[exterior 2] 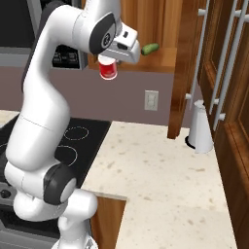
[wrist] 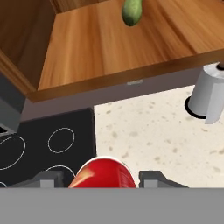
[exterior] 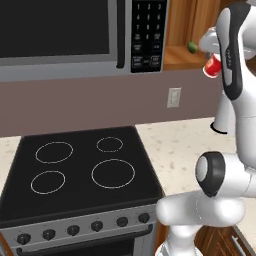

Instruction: Pick the canned food and jam from the counter and place them in the cabinets closest to them.

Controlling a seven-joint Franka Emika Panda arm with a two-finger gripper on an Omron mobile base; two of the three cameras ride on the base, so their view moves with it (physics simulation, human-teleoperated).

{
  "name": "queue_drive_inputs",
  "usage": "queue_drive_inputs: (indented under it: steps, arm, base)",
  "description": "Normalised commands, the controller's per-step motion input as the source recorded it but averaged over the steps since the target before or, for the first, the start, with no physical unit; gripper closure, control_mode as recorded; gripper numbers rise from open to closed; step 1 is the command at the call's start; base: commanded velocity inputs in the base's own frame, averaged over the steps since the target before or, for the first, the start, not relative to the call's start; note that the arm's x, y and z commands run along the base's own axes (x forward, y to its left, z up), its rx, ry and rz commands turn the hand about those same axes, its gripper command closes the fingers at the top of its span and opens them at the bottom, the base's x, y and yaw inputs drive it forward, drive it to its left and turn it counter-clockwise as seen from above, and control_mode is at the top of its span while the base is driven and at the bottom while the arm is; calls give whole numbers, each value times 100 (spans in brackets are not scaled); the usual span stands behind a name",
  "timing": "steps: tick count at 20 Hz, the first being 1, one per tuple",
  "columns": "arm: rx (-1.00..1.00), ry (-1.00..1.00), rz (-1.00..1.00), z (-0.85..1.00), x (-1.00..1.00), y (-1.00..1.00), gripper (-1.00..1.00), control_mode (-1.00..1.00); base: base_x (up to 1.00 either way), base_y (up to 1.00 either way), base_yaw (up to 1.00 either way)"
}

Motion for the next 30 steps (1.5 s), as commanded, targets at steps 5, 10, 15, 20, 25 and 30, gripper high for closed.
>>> queue_drive_inputs:
  steps: [5,10,15,20,25,30]
  arm:
    - [3,0,0,19,18,-1,100,-100]
    - [0,0,0,10,30,0,100,-100]
    - [-1,0,0,0,3,0,100,-100]
    - [-2,1,3,0,8,0,100,-100]
    - [-6,5,9,0,16,0,100,-100]
    - [-4,5,9,0,11,0,100,-100]
  base:
    - [0,0,0]
    - [0,0,0]
    - [0,0,0]
    - [0,0,0]
    - [0,0,0]
    - [0,0,0]
